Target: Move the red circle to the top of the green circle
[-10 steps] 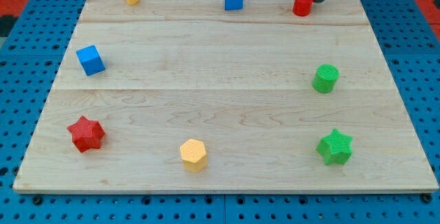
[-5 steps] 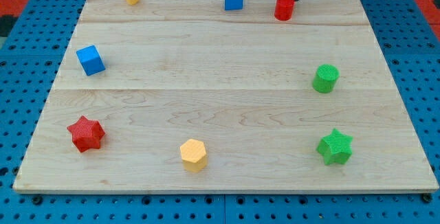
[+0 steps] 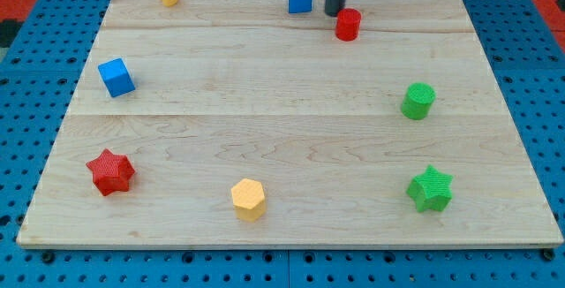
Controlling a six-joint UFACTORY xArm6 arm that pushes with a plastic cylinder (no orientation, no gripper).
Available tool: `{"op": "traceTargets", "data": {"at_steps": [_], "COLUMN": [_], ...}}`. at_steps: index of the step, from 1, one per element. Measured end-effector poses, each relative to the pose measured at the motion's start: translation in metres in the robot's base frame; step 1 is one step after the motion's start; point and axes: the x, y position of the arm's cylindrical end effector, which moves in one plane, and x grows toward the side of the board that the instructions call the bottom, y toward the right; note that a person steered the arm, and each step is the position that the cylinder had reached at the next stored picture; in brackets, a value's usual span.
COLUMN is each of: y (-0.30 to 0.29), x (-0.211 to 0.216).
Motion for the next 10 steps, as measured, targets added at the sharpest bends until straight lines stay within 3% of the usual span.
{"op": "traceTargets", "data": {"at_steps": [1, 2, 4, 9, 10], "y": [0.000, 0.068, 0.121, 0.148, 0.161], "x": [0.022, 0.031, -0.008, 0.204, 0.197]}}
